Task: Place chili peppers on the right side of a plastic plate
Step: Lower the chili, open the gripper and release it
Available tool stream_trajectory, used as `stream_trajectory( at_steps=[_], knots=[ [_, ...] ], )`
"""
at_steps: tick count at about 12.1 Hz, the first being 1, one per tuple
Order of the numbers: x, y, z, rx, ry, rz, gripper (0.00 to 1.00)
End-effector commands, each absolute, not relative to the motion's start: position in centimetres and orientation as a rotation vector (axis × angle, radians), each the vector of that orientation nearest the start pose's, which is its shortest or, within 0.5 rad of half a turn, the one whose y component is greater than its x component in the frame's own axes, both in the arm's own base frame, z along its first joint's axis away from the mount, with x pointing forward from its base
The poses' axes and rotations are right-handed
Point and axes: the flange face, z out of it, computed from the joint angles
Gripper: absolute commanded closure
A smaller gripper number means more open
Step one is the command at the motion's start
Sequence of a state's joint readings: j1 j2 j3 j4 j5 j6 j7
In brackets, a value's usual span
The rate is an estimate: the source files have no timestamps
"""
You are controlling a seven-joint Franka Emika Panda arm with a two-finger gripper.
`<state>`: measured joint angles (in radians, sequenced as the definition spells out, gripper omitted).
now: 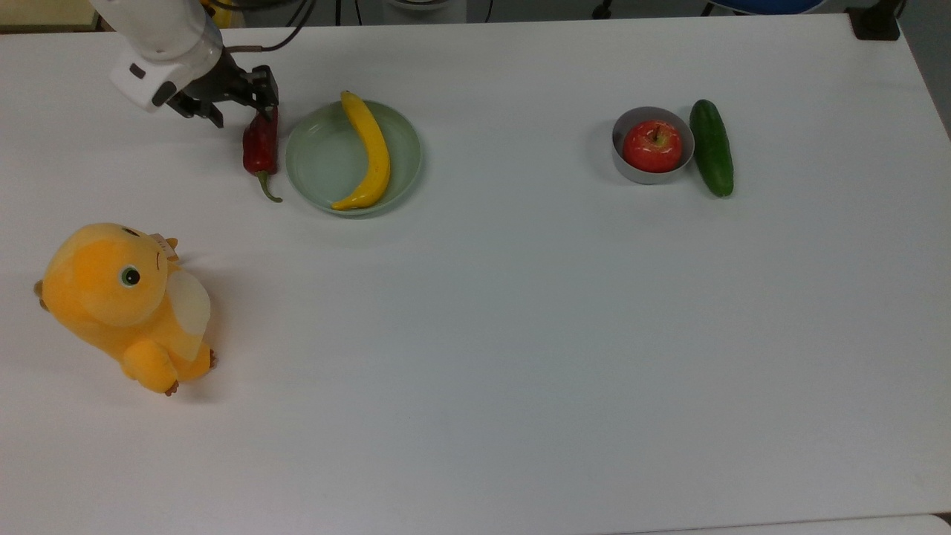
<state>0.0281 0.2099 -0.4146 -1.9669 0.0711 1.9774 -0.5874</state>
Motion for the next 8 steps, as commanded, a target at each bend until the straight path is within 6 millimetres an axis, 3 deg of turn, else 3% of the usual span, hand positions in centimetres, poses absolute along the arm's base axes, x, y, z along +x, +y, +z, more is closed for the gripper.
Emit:
stream_trajectory(
  at_steps=[1,3,5,8],
  knots=[
    [53.6,-20.6,42.5,-3.05,-0.182,0.113,0.0],
    [54.4,-20.0,47.2,-3.072,-0.063,0.001,0.0],
    [55.5,-18.6,52.9,-3.073,0.201,-0.116,0.0],
    [55.9,-15.3,58.6,-3.029,0.421,-0.176,0.0]
  ],
)
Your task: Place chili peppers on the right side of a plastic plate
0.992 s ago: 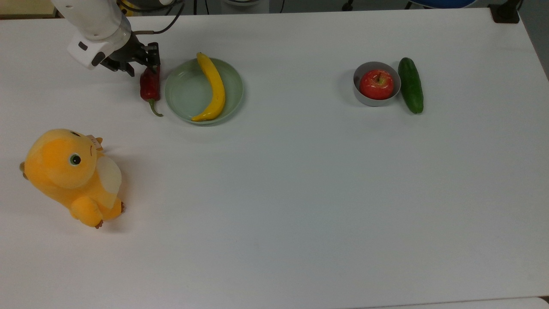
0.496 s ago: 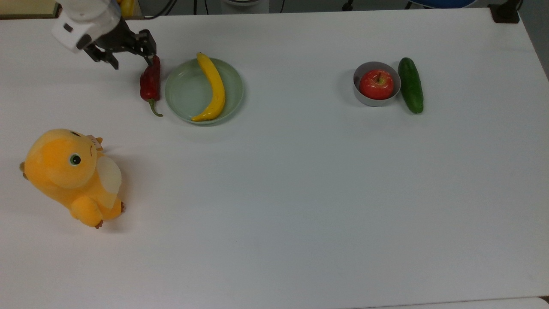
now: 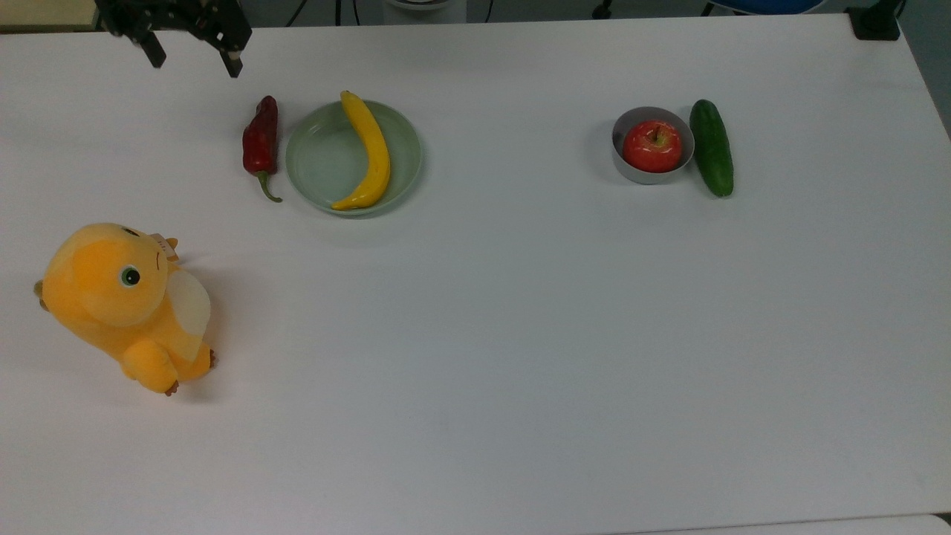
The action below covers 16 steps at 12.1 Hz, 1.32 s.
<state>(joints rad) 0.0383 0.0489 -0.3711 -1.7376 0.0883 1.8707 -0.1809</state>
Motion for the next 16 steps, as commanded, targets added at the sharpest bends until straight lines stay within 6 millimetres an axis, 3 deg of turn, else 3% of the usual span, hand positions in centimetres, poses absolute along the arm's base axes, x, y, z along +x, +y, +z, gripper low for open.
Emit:
stream_trajectory(
  at_steps=[1,2,5,7,9,12,16],
  knots=[
    [55.9,-13.7,60.6,-3.015,0.459,-0.197,0.0],
    [55.9,-12.0,62.5,-3.003,0.48,-0.214,0.0],
    [55.2,-8.4,65.4,-2.995,0.422,-0.211,0.0],
    [54.5,-4.3,67.0,-2.982,0.4,-0.175,0.0],
    [54.0,-2.1,67.7,-2.981,0.405,-0.139,0.0],
    [53.2,2.9,68.4,-2.997,0.307,-0.104,0.0],
    [52.1,6.2,67.7,-3.015,0.177,-0.047,0.0]
  ],
)
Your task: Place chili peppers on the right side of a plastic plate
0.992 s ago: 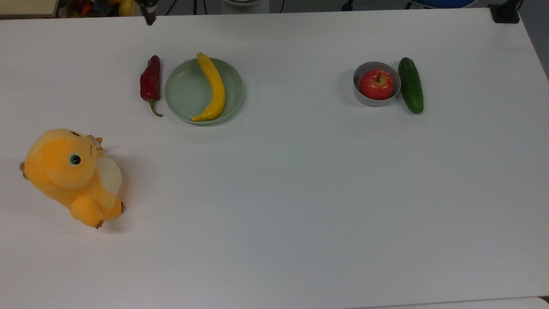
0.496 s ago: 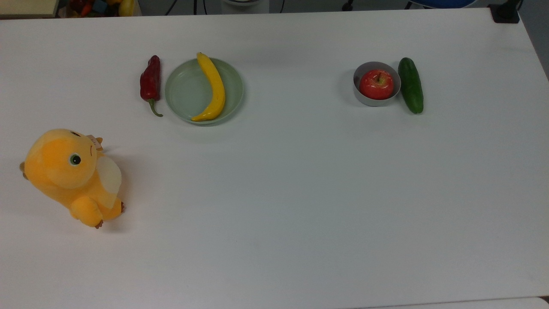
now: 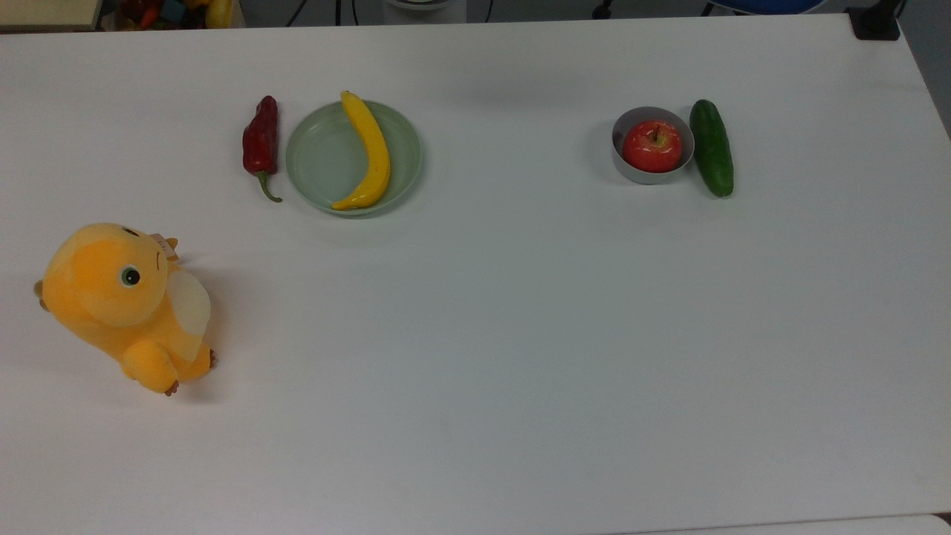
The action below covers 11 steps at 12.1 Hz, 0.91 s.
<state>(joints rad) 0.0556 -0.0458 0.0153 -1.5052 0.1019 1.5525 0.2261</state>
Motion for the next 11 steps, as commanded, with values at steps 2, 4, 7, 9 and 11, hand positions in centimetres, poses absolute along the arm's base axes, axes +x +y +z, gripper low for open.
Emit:
stream_trajectory(
  at_steps=[2,4,7,9,11],
  knots=[
    [52.2,7.2,67.0,-3.021,0.062,-0.043,0.0],
    [52.4,7.5,65.9,-3.023,-0.078,-0.034,0.0],
    [52.7,7.1,65.6,-3.046,-0.122,-0.057,0.0],
    [53.2,6.4,65.6,-3.097,-0.157,-0.115,0.0],
    [54.0,5.7,65.8,-3.091,-0.149,-0.194,0.0]
  ],
)
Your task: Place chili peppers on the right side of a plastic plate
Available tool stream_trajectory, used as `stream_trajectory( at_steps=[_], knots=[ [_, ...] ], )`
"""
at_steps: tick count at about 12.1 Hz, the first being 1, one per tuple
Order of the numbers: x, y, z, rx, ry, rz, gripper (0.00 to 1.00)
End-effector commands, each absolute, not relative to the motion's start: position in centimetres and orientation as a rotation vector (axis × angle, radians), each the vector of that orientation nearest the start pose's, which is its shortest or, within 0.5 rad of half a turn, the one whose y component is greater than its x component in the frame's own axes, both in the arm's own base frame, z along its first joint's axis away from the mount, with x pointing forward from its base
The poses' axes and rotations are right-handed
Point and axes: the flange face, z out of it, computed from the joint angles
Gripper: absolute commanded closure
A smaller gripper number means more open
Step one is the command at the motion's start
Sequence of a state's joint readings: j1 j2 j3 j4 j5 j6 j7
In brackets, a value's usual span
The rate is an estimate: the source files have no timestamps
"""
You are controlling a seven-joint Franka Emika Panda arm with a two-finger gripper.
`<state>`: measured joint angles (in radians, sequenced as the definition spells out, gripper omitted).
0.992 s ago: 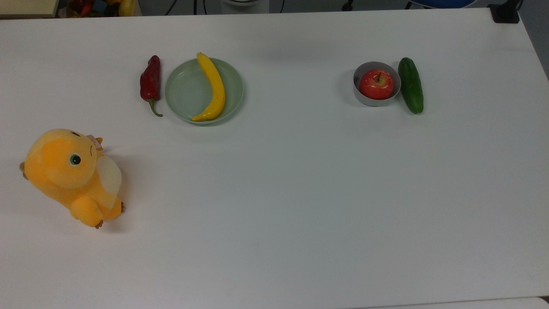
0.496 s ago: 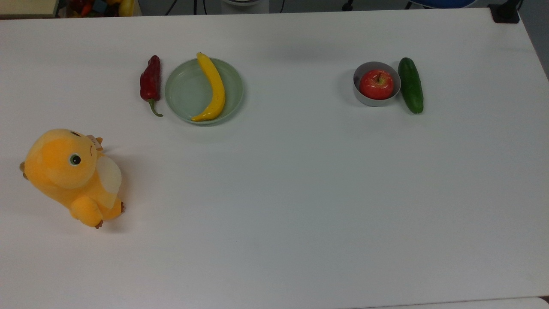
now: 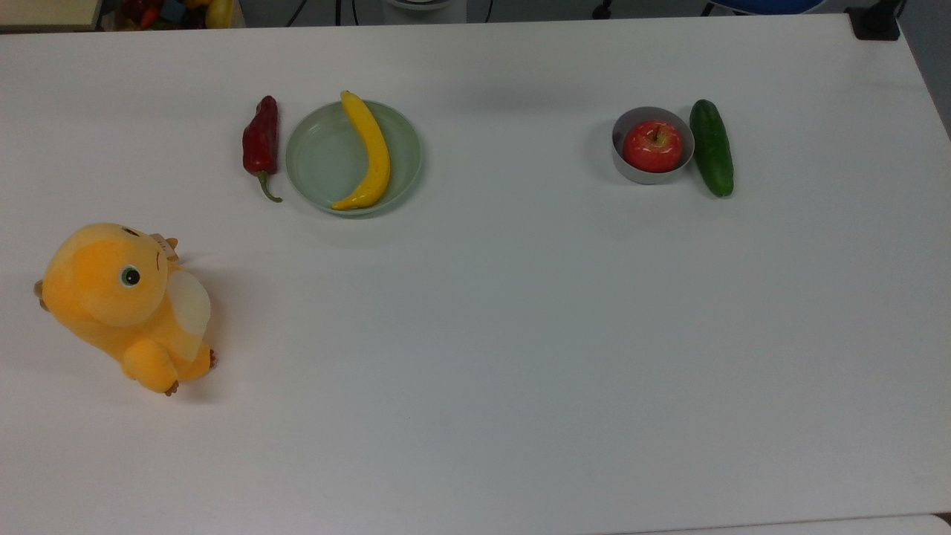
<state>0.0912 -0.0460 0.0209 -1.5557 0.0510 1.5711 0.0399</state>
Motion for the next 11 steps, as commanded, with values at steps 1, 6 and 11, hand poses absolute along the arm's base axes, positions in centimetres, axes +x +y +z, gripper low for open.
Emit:
stream_trajectory(
  at_steps=[1,6,11],
  knots=[
    [54.43,5.18,65.6,-3.085,-0.128,-0.232,0.0],
    [54.47,5.22,65.43,-3.081,-0.127,-0.224,0.0],
    [54.45,5.26,65.41,-3.077,-0.124,-0.221,0.0]
  ],
)
